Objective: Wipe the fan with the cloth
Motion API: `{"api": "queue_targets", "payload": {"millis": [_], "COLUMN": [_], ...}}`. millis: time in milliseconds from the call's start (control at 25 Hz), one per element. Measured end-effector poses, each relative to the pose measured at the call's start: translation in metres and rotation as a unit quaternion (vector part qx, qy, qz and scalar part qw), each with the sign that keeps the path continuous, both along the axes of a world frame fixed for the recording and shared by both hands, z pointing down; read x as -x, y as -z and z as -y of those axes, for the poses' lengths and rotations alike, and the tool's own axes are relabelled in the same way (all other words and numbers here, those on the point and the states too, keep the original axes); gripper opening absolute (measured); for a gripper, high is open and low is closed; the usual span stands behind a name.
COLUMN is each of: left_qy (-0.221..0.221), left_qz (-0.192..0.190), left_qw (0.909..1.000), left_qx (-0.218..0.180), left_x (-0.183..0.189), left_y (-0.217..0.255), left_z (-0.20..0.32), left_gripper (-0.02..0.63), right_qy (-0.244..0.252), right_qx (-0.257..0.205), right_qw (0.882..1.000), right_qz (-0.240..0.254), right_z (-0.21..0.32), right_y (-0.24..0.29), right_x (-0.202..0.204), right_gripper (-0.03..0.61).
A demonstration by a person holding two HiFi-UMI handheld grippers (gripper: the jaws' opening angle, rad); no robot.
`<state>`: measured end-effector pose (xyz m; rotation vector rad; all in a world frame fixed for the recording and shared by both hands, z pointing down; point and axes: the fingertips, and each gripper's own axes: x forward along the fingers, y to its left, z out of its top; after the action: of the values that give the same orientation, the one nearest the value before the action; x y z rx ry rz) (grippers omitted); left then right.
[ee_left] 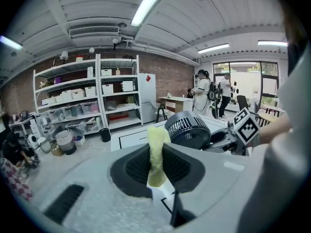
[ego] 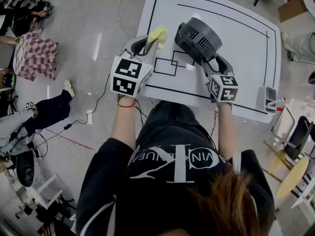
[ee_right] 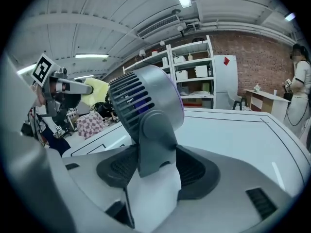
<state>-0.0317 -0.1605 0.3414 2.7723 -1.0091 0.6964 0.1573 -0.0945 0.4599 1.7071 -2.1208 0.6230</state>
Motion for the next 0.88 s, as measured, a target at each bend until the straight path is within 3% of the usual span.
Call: {"api": "queue_targets", "payload": {"millis": [120, 200, 360, 560, 720, 880], "left_qy": [-0.005, -0.005, -0.008, -0.002, 0.011, 0.021], "left_qz": [0.006, 0.005, 0.004, 0.005, 0.002, -0.001], "left_qw": [1.0000, 1.0000, 0.9999, 1.0000, 0.9999, 0.9998], "left_qx": [0.004, 0.005, 0.008, 0.007, 0.008, 0.007], "left_x": [0.005, 0.008, 0.009, 0.015, 0.024, 0.032], "left_y": [-0.004, -0.004, -0.008, -0.008, -0.007, -0.006], "left_z": [-0.005, -0.006, -0.010, -0.011, -0.007, -0.005], "left_gripper": [0.054, 0.054, 0.054, 0.054, 0.054, 0.054], "right_qy": [0.042, 0.077, 0.140, 0.099, 0.072, 0.090], "right_qx": [-0.003, -0.002, 0.008, 0.011, 0.029, 0.044], "right_qw": [0.999, 0.996, 0.989, 0.994, 0.997, 0.995], "right_qz": [-0.018, -0.039, -0.042, -0.041, -0.013, -0.006], "right_z": [-0.001, 0.002, 0.006, 0.001, -0.009, -0.021], "right_y": [0.000, 0.002, 0.001, 0.003, 0.005, 0.005], "right_x": [-0.004, -0.005, 0.003, 0.005, 0.021, 0.038], "right_gripper": [0.247, 0.327, 0.284, 0.265, 0.264, 0.264]}}
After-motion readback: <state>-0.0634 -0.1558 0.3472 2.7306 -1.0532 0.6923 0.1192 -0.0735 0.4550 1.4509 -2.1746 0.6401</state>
